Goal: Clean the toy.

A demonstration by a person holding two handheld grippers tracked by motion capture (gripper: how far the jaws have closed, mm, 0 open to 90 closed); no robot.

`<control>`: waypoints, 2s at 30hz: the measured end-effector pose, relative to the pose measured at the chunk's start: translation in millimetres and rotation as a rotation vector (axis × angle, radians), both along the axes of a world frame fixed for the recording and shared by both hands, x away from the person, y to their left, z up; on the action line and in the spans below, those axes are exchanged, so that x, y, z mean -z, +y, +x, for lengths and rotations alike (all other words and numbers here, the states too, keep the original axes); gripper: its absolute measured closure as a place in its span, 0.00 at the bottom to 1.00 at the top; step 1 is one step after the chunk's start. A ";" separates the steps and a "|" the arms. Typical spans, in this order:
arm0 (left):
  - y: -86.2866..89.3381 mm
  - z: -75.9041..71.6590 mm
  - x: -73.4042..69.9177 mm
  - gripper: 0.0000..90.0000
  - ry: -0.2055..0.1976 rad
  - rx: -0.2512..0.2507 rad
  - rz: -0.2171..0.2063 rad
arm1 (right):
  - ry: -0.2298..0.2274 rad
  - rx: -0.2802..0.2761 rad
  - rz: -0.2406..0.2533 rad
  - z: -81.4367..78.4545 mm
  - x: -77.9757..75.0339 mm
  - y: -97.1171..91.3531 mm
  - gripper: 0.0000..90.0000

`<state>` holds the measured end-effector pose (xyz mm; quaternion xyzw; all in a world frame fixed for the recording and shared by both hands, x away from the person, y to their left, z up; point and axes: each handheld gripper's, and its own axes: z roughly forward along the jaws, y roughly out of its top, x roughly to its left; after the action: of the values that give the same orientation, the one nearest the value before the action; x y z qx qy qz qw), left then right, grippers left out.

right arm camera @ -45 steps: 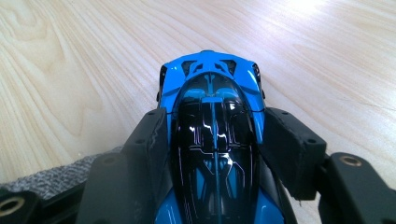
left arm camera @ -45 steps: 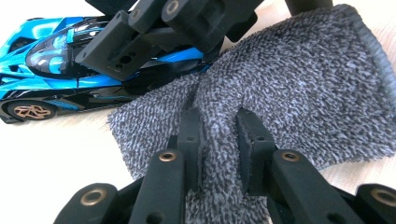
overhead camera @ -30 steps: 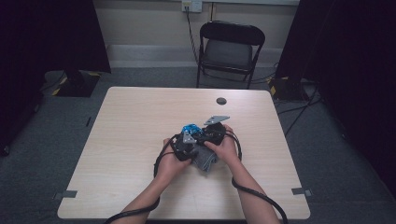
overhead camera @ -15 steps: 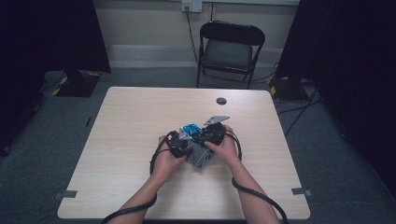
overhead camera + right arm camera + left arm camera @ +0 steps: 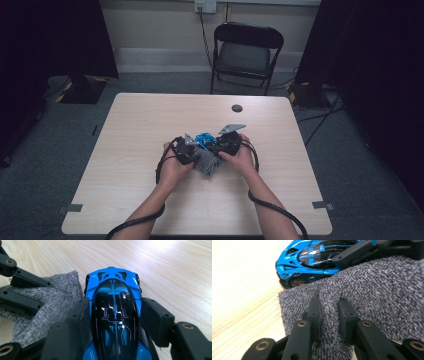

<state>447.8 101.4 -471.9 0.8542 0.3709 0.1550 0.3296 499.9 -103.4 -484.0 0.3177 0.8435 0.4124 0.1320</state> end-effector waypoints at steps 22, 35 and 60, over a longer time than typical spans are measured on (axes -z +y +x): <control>22.6 16.6 -0.7 0.82 0.015 -0.093 -0.003 | -0.001 0.000 0.002 -0.1 0.2 -0.3 0.46; 31.9 24.0 -0.4 0.82 0.015 -0.148 -0.009 | -0.001 -0.002 0.003 -0.1 0.3 -0.5 0.46; 45.2 38.3 -1.9 0.82 0.006 -0.216 0.022 | -0.002 -0.003 0.003 0.0 0.3 -0.4 0.46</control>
<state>486.2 146.6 -470.1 0.8133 0.4603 0.1911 0.3002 499.9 -103.8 -484.3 0.3165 0.8433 0.4140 0.1318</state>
